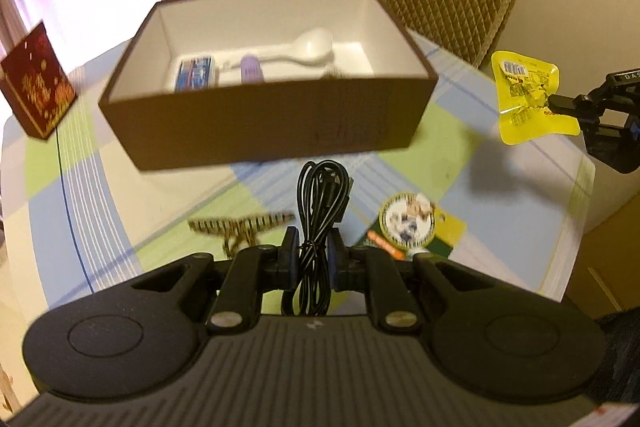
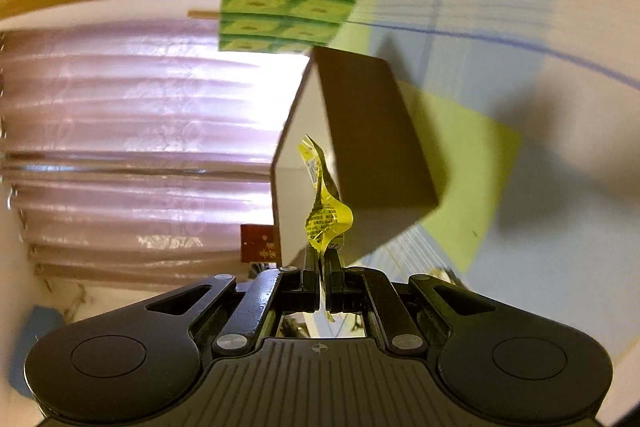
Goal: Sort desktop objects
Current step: 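Grasp the black USB cable with the left gripper while the right gripper carries the packet, then lower the cable and packet into the box and open both grippers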
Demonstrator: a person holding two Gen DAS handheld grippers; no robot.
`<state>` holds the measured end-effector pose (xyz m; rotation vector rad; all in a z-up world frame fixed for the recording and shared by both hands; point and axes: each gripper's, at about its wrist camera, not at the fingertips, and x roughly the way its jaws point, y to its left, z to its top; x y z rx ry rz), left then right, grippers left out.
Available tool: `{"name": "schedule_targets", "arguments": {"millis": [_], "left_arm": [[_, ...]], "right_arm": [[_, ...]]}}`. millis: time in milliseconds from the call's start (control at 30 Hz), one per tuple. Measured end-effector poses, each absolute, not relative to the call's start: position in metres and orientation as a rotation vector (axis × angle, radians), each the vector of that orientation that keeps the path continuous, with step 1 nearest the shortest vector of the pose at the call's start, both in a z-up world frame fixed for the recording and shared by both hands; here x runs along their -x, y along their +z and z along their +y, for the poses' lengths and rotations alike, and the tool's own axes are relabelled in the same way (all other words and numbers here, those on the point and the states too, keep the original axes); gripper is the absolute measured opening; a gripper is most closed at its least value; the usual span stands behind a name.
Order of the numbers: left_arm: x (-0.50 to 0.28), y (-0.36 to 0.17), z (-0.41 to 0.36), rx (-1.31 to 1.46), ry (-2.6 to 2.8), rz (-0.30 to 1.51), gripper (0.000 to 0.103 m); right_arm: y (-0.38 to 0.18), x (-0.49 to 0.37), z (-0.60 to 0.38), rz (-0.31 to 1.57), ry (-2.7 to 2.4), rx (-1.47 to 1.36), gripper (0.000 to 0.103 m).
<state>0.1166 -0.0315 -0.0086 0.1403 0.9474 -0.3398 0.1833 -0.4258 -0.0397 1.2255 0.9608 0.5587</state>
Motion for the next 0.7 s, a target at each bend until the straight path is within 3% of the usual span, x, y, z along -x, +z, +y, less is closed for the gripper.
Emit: {"name": "schedule_targets", "arguments": {"millis": [367,700], "left_arm": [[-0.175,0.037,-0.041,-0.205,-0.328,0.808,0.011],[-0.241,0.055,-0.049,-0.19,-0.303,0.778,0.011]], "right_arm": [[0.012,-0.261,-0.375,0.891,0.67,-0.955,0.0],[0.004,-0.319,-0.326,0.943,0.671,-0.748,0.0]]}}
